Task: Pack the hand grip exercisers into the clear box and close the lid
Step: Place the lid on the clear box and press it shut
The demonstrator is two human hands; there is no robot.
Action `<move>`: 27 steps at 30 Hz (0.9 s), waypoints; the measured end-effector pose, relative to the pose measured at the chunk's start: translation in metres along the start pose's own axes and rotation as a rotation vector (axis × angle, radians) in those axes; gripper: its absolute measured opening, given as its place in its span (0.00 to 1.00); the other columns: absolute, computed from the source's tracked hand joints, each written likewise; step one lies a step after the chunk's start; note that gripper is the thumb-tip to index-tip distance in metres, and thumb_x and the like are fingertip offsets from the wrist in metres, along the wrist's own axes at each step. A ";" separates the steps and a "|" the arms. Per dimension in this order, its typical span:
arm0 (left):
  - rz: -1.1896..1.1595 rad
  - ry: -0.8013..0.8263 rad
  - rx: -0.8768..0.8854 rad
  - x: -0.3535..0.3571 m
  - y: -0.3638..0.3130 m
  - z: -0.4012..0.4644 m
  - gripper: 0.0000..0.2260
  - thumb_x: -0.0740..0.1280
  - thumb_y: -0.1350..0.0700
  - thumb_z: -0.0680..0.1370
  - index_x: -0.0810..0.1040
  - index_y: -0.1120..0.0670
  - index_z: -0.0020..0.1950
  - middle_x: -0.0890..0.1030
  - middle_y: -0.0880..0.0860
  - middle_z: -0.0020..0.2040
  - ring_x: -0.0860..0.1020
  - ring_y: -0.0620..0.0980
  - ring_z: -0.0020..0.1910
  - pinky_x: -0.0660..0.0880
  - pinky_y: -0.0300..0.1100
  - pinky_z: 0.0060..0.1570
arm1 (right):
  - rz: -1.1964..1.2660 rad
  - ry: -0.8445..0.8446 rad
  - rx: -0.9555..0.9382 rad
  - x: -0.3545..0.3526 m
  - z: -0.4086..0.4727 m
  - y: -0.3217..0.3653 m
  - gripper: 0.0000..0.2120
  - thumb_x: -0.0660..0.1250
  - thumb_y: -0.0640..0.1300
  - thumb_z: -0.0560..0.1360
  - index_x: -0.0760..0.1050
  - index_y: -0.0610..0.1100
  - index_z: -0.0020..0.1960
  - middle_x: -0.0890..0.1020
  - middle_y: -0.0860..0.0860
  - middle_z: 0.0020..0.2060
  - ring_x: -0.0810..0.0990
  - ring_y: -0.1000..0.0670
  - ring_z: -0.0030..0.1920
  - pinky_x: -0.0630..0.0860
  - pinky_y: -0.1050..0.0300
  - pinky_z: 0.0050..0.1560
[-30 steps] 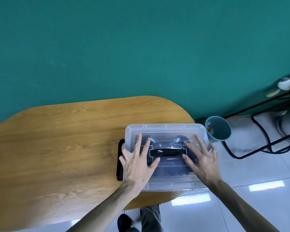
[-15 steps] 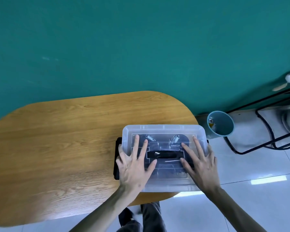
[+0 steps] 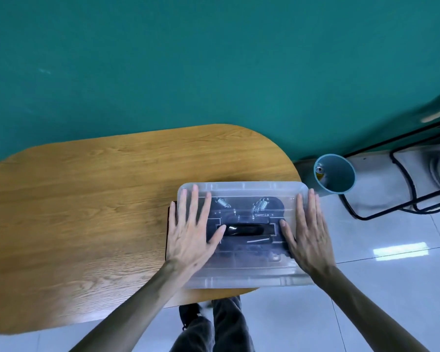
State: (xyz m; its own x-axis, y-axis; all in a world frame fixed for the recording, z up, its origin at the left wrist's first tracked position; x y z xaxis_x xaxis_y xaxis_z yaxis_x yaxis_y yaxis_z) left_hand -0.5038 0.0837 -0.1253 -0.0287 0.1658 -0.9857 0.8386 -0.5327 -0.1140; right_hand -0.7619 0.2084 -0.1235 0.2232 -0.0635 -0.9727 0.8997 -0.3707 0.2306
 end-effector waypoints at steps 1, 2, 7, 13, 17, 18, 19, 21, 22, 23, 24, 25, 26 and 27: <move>0.004 0.002 0.003 0.000 0.000 0.001 0.36 0.50 0.33 0.82 0.48 0.52 0.84 0.43 0.59 0.84 0.42 0.61 0.82 0.53 0.63 0.78 | 0.001 0.005 -0.005 0.000 0.000 0.000 0.35 0.52 0.57 0.84 0.51 0.34 0.80 0.49 0.36 0.80 0.50 0.38 0.81 0.64 0.39 0.74; 0.009 0.006 0.002 0.000 -0.001 0.001 0.37 0.51 0.33 0.82 0.49 0.52 0.84 0.44 0.59 0.84 0.43 0.61 0.82 0.54 0.63 0.78 | 0.005 0.015 -0.010 0.000 0.001 0.000 0.35 0.51 0.57 0.84 0.50 0.34 0.80 0.49 0.36 0.80 0.51 0.38 0.81 0.65 0.39 0.74; 0.019 0.033 0.012 -0.005 -0.002 0.004 0.37 0.53 0.33 0.82 0.51 0.53 0.84 0.45 0.60 0.84 0.44 0.63 0.82 0.58 0.64 0.75 | 0.074 0.047 0.023 -0.004 0.005 0.001 0.36 0.49 0.59 0.83 0.49 0.37 0.81 0.46 0.38 0.81 0.54 0.37 0.80 0.67 0.40 0.72; 0.041 0.080 0.019 -0.007 -0.004 0.007 0.37 0.52 0.33 0.82 0.49 0.54 0.84 0.43 0.62 0.83 0.43 0.65 0.82 0.60 0.65 0.74 | 0.114 0.052 0.034 -0.008 0.008 0.001 0.36 0.49 0.61 0.82 0.47 0.39 0.82 0.45 0.39 0.81 0.66 0.34 0.73 0.71 0.42 0.67; 0.024 0.121 -0.001 -0.012 -0.005 0.007 0.38 0.52 0.33 0.82 0.51 0.55 0.84 0.44 0.62 0.83 0.45 0.65 0.82 0.61 0.66 0.72 | 0.014 0.115 0.061 -0.010 0.010 0.000 0.36 0.47 0.63 0.82 0.48 0.42 0.82 0.46 0.41 0.82 0.60 0.37 0.78 0.63 0.39 0.74; 0.012 0.122 0.000 -0.014 -0.005 0.008 0.38 0.53 0.33 0.82 0.53 0.55 0.84 0.45 0.62 0.83 0.47 0.65 0.82 0.62 0.66 0.72 | -0.020 0.123 0.066 -0.012 0.012 -0.001 0.37 0.46 0.64 0.82 0.49 0.42 0.82 0.47 0.42 0.82 0.55 0.37 0.79 0.61 0.38 0.75; 0.002 0.115 0.007 -0.017 -0.006 0.010 0.38 0.53 0.32 0.81 0.55 0.55 0.83 0.47 0.61 0.84 0.49 0.65 0.82 0.62 0.66 0.72 | -0.056 0.126 0.068 -0.016 0.015 -0.002 0.36 0.46 0.64 0.82 0.52 0.42 0.82 0.49 0.42 0.82 0.51 0.37 0.80 0.58 0.37 0.76; -0.007 0.088 0.033 -0.023 -0.005 0.014 0.38 0.53 0.32 0.81 0.56 0.55 0.83 0.48 0.61 0.84 0.51 0.62 0.82 0.60 0.64 0.73 | -0.103 0.123 0.050 -0.022 0.024 0.000 0.35 0.47 0.62 0.82 0.57 0.40 0.80 0.51 0.40 0.81 0.48 0.37 0.81 0.55 0.37 0.77; -0.012 0.074 0.059 -0.024 -0.005 0.017 0.37 0.53 0.33 0.82 0.54 0.55 0.84 0.48 0.60 0.84 0.51 0.61 0.82 0.58 0.63 0.75 | -0.109 0.111 0.022 -0.024 0.028 0.002 0.35 0.48 0.61 0.82 0.57 0.38 0.80 0.53 0.39 0.81 0.48 0.37 0.81 0.55 0.37 0.78; -0.016 0.064 0.085 -0.024 -0.006 0.019 0.37 0.53 0.33 0.82 0.53 0.55 0.84 0.48 0.60 0.84 0.49 0.60 0.82 0.56 0.62 0.77 | -0.108 0.098 -0.016 -0.023 0.030 0.005 0.34 0.49 0.60 0.83 0.57 0.37 0.79 0.53 0.38 0.81 0.49 0.38 0.81 0.56 0.38 0.77; -0.013 0.063 0.103 -0.023 -0.008 0.020 0.37 0.53 0.34 0.82 0.52 0.55 0.84 0.47 0.61 0.84 0.48 0.59 0.83 0.55 0.62 0.77 | -0.104 0.091 -0.056 -0.021 0.031 0.008 0.34 0.50 0.58 0.83 0.56 0.36 0.80 0.53 0.38 0.80 0.50 0.38 0.81 0.58 0.38 0.77; -0.003 0.073 0.109 -0.020 -0.009 0.022 0.37 0.54 0.34 0.82 0.50 0.55 0.84 0.46 0.61 0.84 0.47 0.59 0.83 0.54 0.63 0.78 | -0.099 0.094 -0.088 -0.018 0.032 0.009 0.33 0.50 0.58 0.84 0.54 0.36 0.80 0.53 0.38 0.81 0.50 0.39 0.81 0.59 0.38 0.77; 0.012 0.086 0.107 -0.018 -0.010 0.024 0.38 0.53 0.34 0.83 0.50 0.55 0.84 0.46 0.61 0.84 0.46 0.59 0.83 0.54 0.63 0.78 | -0.092 0.100 -0.110 -0.014 0.032 0.008 0.33 0.49 0.57 0.84 0.52 0.36 0.81 0.52 0.38 0.81 0.50 0.39 0.81 0.59 0.39 0.77; 0.027 0.098 0.103 -0.016 -0.012 0.025 0.38 0.53 0.34 0.82 0.49 0.55 0.84 0.45 0.60 0.84 0.45 0.59 0.83 0.53 0.63 0.78 | -0.080 0.107 -0.119 -0.010 0.033 0.007 0.33 0.49 0.57 0.84 0.51 0.36 0.81 0.51 0.38 0.81 0.50 0.39 0.81 0.59 0.39 0.77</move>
State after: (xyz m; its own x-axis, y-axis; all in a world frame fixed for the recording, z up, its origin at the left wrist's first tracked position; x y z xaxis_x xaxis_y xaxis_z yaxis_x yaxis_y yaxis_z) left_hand -0.5264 0.0669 -0.1115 0.0506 0.2283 -0.9723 0.7781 -0.6193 -0.1049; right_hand -0.7701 0.1762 -0.1129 0.1818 0.0630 -0.9813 0.9529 -0.2577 0.1600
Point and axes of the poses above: each hand's wrist, its own z-axis towards the middle knuckle, its own x-axis out of the palm, y = z × x, the point moved 4 cm from there along z, towards the middle knuckle
